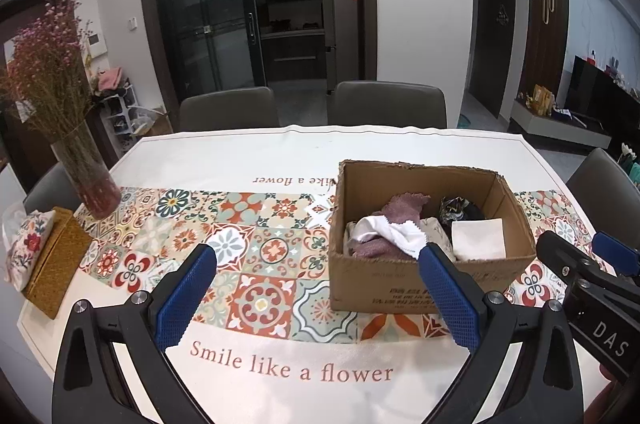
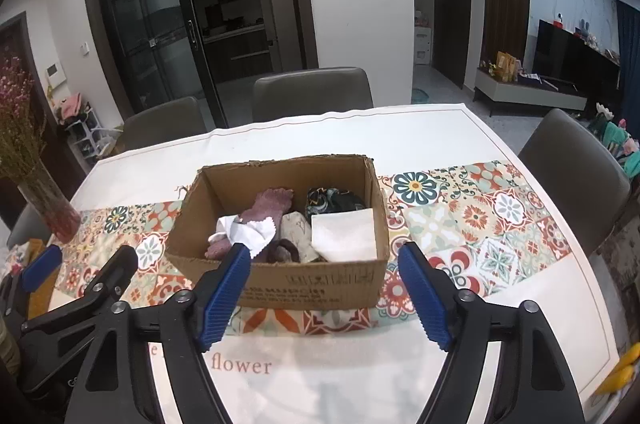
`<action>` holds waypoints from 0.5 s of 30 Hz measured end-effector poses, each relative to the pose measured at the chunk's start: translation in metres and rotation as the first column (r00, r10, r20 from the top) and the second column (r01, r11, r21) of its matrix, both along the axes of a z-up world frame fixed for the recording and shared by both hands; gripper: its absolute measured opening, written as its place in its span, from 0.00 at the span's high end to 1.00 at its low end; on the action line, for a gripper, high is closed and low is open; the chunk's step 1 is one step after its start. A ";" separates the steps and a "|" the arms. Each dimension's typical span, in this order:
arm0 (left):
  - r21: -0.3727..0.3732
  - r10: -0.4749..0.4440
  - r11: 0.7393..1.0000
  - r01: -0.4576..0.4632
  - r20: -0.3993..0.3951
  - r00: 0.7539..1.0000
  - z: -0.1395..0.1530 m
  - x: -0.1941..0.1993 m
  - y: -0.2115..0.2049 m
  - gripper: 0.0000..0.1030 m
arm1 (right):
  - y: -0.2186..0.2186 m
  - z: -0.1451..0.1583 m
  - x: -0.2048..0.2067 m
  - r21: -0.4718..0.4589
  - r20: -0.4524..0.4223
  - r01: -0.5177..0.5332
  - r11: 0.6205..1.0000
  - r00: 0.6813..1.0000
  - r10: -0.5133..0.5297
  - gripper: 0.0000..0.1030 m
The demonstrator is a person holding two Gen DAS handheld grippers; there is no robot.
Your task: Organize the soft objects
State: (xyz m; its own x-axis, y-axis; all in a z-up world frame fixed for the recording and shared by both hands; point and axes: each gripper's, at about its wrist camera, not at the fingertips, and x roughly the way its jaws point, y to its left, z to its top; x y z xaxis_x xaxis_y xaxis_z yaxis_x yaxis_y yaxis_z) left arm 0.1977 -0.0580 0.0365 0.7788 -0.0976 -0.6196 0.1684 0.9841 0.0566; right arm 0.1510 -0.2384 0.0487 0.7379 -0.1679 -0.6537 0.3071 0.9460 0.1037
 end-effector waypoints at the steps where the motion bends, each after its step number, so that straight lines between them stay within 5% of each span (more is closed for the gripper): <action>1: -0.002 0.003 1.000 -0.003 0.001 1.000 0.000 -0.003 0.002 0.00 | 0.002 0.000 -0.003 -0.002 0.001 0.000 1.000 1.000 0.000 0.24; 15: -0.010 0.033 0.999 -0.032 0.048 0.998 0.010 -0.054 0.023 0.00 | 0.017 0.008 -0.057 -0.013 0.041 0.003 1.000 0.999 -0.002 0.24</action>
State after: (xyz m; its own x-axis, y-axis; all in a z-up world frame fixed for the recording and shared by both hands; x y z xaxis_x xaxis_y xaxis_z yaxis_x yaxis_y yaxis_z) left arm 0.1434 -0.0346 0.0461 0.8106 -0.0772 -0.5805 0.1337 0.9895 0.0552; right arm 0.0944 -0.2218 0.0570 0.7638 -0.1782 -0.6203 0.3052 0.9466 0.1038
